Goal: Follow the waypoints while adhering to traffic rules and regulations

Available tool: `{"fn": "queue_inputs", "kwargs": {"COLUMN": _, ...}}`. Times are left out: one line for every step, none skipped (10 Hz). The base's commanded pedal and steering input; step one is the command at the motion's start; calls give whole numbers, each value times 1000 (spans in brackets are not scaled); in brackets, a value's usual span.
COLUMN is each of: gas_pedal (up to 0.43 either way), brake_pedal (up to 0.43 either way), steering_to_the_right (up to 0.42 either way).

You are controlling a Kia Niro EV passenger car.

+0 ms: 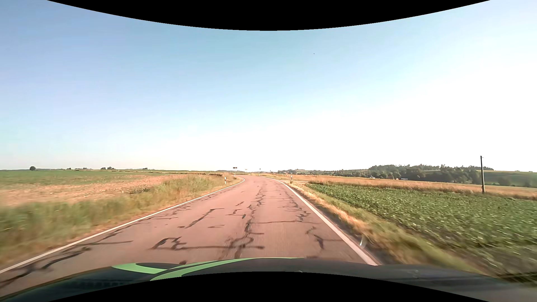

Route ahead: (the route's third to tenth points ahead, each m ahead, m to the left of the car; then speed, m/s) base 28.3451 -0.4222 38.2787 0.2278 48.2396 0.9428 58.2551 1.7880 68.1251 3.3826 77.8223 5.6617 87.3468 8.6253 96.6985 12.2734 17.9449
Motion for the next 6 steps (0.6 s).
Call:
{"fn": "queue_inputs", "kwargs": {"gas_pedal": 138, "brake_pedal": 0, "steering_to_the_right": -2}}
{"fn": "queue_inputs", "kwargs": {"gas_pedal": 138, "brake_pedal": 0, "steering_to_the_right": -2}}
{"fn": "queue_inputs", "kwargs": {"gas_pedal": 130, "brake_pedal": 0, "steering_to_the_right": -2}}
{"fn": "queue_inputs", "kwargs": {"gas_pedal": 118, "brake_pedal": 0, "steering_to_the_right": -2}}
{"fn": "queue_inputs", "kwargs": {"gas_pedal": 110, "brake_pedal": 0, "steering_to_the_right": -3}}
{"fn": "queue_inputs", "kwargs": {"gas_pedal": 87, "brake_pedal": 0, "steering_to_the_right": -2}}
